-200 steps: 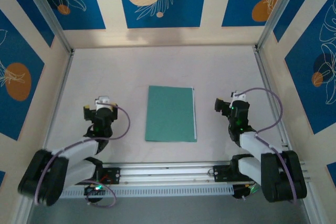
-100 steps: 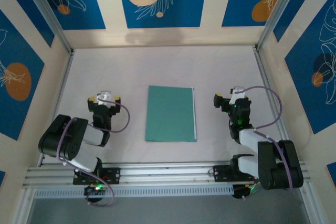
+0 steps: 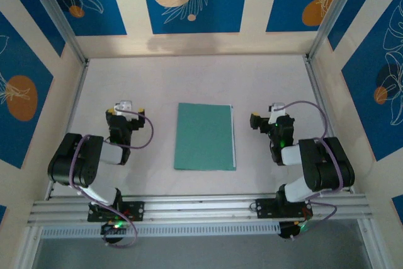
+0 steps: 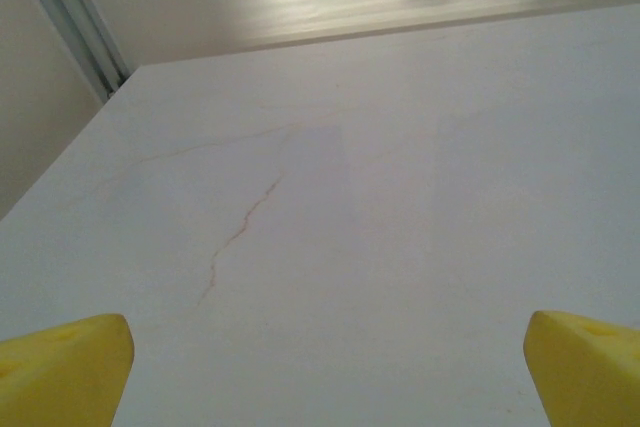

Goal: Put the files into the folder

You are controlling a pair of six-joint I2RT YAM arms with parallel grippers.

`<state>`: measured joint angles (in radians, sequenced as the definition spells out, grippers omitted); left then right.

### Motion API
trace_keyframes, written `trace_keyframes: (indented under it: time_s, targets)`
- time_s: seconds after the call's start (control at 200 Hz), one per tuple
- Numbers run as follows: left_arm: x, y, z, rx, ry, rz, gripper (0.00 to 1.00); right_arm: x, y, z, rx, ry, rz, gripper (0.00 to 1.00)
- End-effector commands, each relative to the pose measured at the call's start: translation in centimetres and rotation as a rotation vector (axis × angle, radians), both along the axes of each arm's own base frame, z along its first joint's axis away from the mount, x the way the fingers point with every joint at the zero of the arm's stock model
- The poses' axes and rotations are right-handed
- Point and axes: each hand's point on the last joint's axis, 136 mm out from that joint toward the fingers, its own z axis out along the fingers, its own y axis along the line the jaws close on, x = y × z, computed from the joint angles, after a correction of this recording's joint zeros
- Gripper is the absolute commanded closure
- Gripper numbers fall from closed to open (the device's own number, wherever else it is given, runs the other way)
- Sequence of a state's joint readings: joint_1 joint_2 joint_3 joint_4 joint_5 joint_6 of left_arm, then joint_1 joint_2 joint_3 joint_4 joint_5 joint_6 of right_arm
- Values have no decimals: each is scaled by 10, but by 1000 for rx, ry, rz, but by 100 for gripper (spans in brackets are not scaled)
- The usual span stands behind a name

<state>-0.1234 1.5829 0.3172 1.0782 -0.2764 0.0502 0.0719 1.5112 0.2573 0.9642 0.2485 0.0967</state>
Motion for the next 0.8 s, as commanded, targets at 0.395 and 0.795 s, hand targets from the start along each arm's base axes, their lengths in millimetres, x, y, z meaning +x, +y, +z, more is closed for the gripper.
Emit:
trace_keyframes:
  time_s: [0.395, 0.795]
  targets:
    - [5, 3, -4, -31, 45, 3, 0, 32, -10, 21, 50, 3, -4, 1]
    - [5, 3, -3, -32, 42, 5, 0, 31, -8, 21, 40, -1, -5, 1]
